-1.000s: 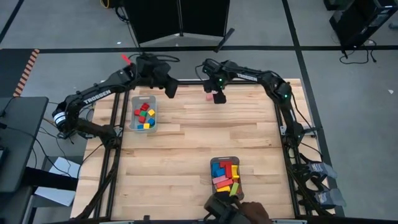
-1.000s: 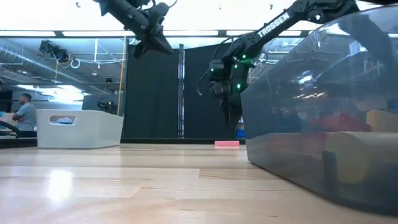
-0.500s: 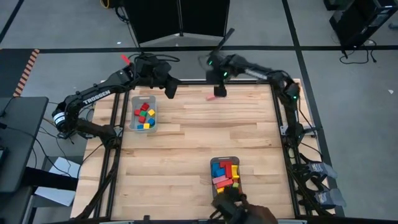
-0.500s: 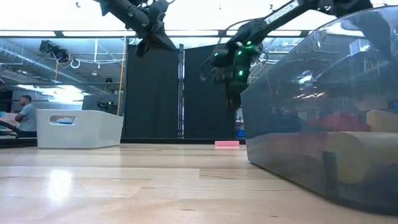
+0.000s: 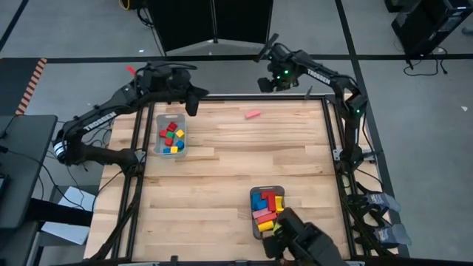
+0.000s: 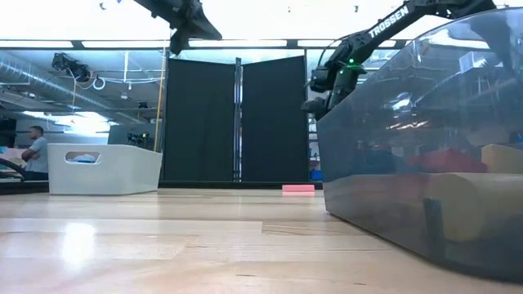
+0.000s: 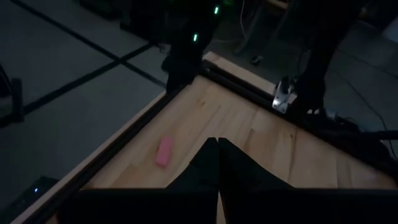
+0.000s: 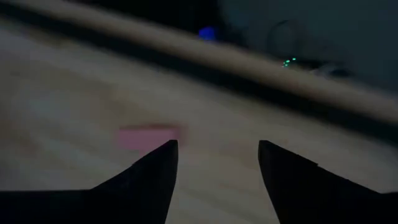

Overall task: Sort blocks by size
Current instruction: Put the pink rectangular block into the black bin

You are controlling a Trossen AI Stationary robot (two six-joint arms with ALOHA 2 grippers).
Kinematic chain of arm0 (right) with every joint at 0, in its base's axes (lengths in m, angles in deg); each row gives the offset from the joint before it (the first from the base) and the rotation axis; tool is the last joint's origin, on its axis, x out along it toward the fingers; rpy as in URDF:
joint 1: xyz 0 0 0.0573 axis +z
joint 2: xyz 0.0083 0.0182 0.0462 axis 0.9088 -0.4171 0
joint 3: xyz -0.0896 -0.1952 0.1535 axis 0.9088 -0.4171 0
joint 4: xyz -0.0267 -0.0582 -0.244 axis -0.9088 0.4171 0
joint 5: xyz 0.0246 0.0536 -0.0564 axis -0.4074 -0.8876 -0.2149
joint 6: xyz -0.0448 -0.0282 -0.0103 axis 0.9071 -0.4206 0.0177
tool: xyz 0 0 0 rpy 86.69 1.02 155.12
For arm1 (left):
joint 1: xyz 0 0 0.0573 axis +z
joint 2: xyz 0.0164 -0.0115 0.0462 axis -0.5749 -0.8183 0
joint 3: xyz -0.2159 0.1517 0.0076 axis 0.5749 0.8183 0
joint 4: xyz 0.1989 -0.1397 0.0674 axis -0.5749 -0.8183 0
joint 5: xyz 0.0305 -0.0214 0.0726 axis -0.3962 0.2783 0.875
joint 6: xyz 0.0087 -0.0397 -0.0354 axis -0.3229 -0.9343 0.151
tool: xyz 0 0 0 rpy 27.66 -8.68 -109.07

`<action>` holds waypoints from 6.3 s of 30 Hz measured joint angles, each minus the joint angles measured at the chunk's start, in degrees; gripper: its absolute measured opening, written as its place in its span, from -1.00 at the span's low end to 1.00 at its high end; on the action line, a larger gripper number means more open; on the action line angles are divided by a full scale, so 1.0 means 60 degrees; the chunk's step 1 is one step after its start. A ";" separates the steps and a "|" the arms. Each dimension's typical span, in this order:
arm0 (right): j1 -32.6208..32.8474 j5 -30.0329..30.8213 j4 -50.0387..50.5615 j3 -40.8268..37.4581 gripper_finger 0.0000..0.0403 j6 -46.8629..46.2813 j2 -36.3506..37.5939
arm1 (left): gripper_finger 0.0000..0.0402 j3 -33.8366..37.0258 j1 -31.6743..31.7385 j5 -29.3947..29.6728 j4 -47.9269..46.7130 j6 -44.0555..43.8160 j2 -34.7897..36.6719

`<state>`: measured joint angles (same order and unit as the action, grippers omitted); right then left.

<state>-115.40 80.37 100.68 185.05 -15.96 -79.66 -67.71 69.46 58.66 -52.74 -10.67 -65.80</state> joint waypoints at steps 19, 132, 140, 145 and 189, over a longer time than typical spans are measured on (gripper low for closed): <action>0.2651 0.0675 -0.0231 0.0499 0.54 -0.0058 -0.0301 | -0.98 0.0000 0.0000 -0.0925 -0.0223 0.0365 0.0456; 0.0589 -0.0840 -0.3568 -0.2797 0.40 0.9345 0.6311 | -0.17 -0.6801 -0.0600 0.1047 -0.2143 0.2736 -1.0821; 0.0945 -0.0840 -0.3502 -0.2804 0.40 0.9169 0.6826 | 0.61 -0.8947 -0.1018 0.2004 -0.3496 0.3136 -1.2271; 0.1324 -0.0840 -0.3483 -0.2808 0.38 0.9169 0.6865 | 0.66 -0.9356 -0.1024 0.2581 -0.3842 0.3255 -1.2666; 0.1904 -0.0792 -0.3448 -0.2811 0.31 0.9273 0.6865 | 0.08 -0.8842 -0.0002 0.1084 -0.6973 0.7210 -1.1301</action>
<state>-103.98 75.62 79.99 168.18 39.68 -38.48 -120.76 69.45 65.16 -94.57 32.59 -133.60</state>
